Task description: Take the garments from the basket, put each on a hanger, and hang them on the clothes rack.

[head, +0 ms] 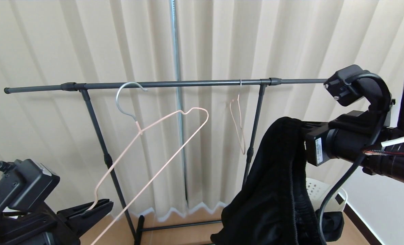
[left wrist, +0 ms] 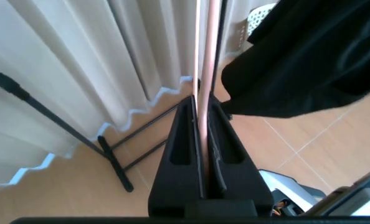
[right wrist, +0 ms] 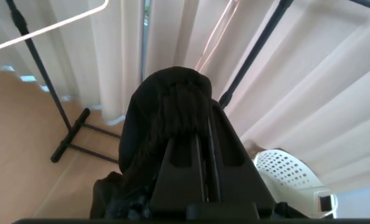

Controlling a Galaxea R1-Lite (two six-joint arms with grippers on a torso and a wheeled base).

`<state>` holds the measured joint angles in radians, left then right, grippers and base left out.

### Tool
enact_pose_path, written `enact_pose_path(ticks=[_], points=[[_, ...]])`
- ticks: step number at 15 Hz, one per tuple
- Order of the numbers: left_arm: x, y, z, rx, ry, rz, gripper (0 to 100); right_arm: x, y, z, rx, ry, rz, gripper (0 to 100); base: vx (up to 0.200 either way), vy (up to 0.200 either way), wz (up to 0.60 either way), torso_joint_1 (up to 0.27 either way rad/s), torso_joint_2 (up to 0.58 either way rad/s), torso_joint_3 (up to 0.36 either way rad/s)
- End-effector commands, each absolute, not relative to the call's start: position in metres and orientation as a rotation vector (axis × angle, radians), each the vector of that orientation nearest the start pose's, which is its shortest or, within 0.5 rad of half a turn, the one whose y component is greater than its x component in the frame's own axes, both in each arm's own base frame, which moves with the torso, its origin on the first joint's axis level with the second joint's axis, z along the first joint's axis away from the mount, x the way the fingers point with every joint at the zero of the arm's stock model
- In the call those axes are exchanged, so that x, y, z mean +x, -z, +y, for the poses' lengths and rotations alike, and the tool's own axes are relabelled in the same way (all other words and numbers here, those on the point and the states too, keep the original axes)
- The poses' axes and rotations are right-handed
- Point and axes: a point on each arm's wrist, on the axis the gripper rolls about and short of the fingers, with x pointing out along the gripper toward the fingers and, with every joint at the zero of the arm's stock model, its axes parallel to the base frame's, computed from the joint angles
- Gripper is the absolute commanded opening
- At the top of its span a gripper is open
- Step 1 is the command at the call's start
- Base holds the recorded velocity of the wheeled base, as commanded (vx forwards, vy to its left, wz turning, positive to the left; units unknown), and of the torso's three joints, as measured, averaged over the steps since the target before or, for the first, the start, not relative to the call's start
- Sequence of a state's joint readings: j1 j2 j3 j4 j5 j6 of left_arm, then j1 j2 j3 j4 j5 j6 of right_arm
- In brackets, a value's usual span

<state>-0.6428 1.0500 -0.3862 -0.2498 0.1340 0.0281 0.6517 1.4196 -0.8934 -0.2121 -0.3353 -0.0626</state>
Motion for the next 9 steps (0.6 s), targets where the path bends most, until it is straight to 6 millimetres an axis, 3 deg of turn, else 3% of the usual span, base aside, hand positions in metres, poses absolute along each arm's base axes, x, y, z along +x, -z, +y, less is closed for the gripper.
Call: enact_pose_path(ticks=[1,5,7,9], points=[[0.106,-0.176,-0.076,0.214,0.52,0.352,0,0.208,-0.238,0.148,-0.218,-0.315,0.275,0,0.0,0.0,0.0,0.0,0.0,0.0],[0.119,-0.174,-0.086,0.289,0.63,0.376,0,0.231,-0.234,0.148,-0.23,-0.226,0.281,0,0.0,0.0,0.0,0.0,0.0,0.0],[0.122,-0.159,-0.088,0.325,0.651,0.418,0,0.26,-0.24,0.163,-0.3,-0.046,0.247,0,0.0,0.0,0.0,0.0,0.0,0.0],[0.12,-0.152,-0.087,0.327,0.653,0.4,0,0.274,-0.234,0.17,-0.328,0.06,0.257,0,0.0,0.0,0.0,0.0,0.0,0.0]])
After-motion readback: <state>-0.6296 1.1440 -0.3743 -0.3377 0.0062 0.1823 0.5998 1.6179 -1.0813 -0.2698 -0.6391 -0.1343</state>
